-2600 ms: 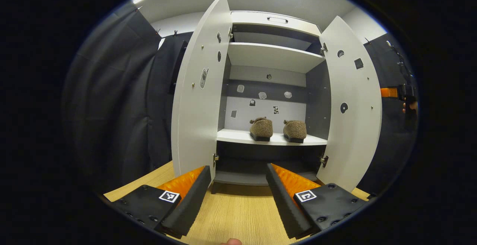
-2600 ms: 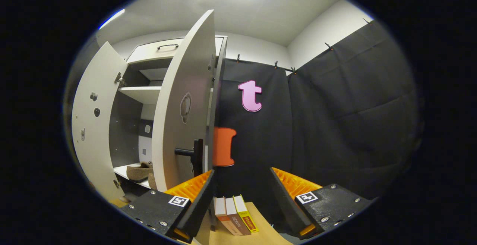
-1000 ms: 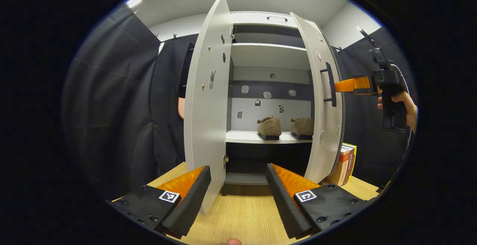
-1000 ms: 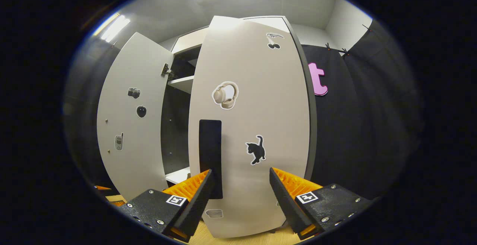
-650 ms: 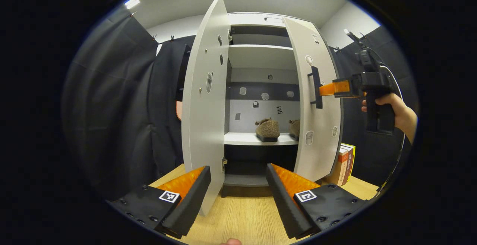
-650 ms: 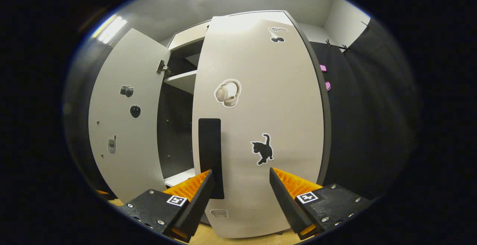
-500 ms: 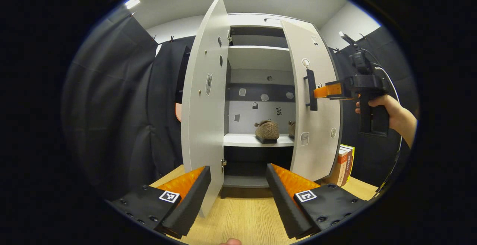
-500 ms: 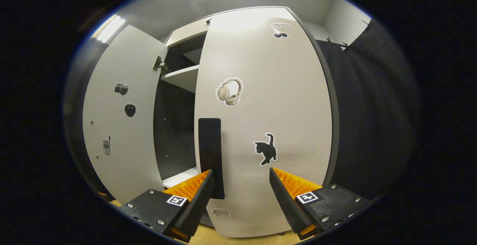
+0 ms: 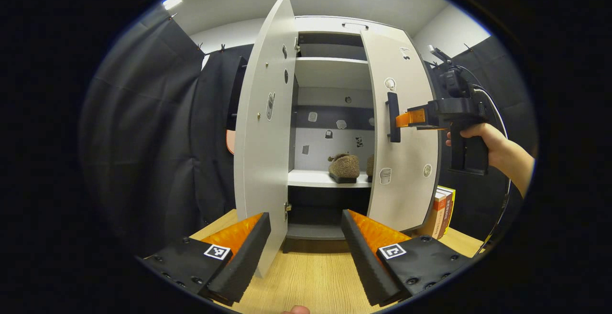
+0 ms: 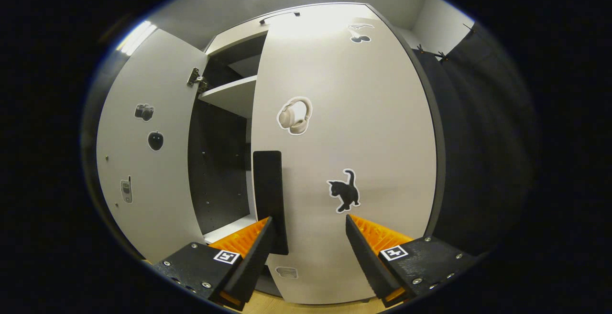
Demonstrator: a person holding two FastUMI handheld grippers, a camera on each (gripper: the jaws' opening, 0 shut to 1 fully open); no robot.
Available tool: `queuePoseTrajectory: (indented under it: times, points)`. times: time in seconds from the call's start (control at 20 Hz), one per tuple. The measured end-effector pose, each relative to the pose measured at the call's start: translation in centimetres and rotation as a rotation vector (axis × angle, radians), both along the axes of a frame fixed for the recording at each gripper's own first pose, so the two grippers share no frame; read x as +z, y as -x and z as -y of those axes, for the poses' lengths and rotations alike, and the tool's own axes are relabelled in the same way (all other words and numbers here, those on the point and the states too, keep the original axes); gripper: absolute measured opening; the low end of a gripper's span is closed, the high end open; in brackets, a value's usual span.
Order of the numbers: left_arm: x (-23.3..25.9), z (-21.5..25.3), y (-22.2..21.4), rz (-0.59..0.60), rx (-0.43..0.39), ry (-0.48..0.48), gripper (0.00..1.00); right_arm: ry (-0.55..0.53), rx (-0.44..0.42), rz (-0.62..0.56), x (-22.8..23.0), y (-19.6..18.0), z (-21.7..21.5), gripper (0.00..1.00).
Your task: Grab one shoe with the right hand and put it into the shoe cabinet, grab the other shoe with the left hand and put it into the shoe cabinet; then close the right door with the right hand and the left door with the left hand.
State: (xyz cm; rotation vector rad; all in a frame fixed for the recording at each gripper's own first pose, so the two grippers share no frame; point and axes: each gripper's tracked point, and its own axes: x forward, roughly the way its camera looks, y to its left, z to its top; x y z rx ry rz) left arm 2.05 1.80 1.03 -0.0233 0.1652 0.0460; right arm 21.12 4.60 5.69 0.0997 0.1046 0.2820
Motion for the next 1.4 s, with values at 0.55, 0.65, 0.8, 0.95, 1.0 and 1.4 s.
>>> queuePoseTrajectory:
  times: [0.55, 0.65, 0.8, 0.95, 1.0, 1.4]
  points:
    - [1.4, -0.1, -0.3, 0.02, -0.001, 0.008, 0.94, 0.051, -0.103, 0.065, -1.2, 11.4, 4.7, 0.91]
    - [1.8, -0.1, -0.4, 0.025, 0.0, 0.003, 0.96, 0.058, -0.122, 0.053, -2.2, 13.4, 5.4, 0.91]
    - [2.4, 0.0, -0.4, 0.031, 0.0, 0.001, 0.96, 0.029, -0.147, 0.038, -3.7, 16.1, 6.1, 0.92]
    - [2.9, -0.3, -0.3, 0.037, 0.008, 0.0, 0.94, 0.014, -0.17, 0.03, -5.5, 18.5, 6.8, 0.92]
    - [3.2, -0.3, -0.2, 0.043, 0.013, -0.007, 0.97, 0.019, -0.177, 0.04, -6.1, 19.3, 7.0, 0.92]
    - [6.7, -4.7, 0.2, 0.076, 0.116, 0.03, 0.94, 0.04, -0.213, -0.011, -9.7, 22.1, 7.8, 0.92]
